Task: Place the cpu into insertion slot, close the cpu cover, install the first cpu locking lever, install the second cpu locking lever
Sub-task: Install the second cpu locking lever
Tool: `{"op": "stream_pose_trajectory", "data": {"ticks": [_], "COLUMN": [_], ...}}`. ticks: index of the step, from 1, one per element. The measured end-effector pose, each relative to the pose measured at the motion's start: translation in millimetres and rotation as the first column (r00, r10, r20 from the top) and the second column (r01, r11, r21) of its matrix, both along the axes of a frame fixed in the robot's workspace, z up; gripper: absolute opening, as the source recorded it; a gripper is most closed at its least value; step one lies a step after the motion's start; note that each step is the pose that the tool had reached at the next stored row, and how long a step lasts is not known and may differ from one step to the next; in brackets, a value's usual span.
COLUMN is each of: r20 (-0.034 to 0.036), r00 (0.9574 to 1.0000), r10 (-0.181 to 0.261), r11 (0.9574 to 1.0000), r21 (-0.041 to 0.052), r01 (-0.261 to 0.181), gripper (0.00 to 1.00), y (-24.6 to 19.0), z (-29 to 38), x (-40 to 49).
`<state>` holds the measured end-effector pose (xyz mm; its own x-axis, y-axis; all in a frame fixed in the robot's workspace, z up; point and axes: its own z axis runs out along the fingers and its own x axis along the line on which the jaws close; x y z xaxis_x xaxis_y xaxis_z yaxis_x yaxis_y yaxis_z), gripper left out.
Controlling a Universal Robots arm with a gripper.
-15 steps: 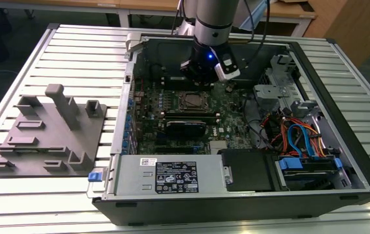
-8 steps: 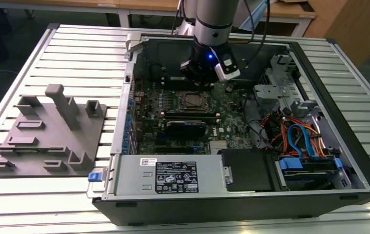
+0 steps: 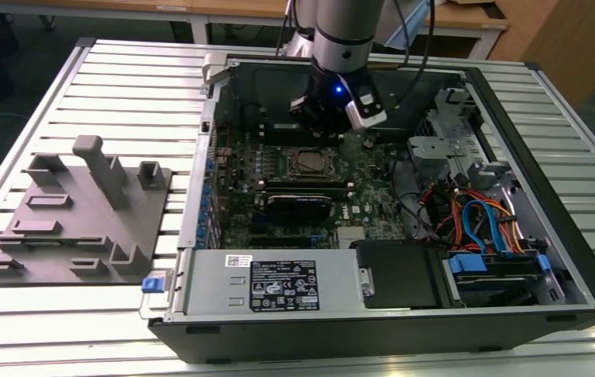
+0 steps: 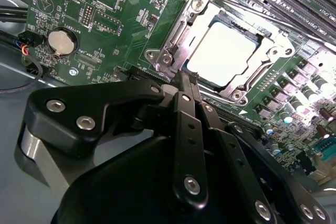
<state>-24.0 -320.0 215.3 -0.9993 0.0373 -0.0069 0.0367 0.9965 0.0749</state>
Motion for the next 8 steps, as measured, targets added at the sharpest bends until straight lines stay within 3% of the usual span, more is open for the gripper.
{"op": "stream_pose_trajectory", "data": {"ticks": [8], "r20": [-0.0001], "r00": [1.0], "r10": [0.0], "r11": [1.0], "r21": [-0.0002], "r01": [0.0], "gripper": [0.11], "y": [-1.9], "z": [0.2], "x": [0.0]}}
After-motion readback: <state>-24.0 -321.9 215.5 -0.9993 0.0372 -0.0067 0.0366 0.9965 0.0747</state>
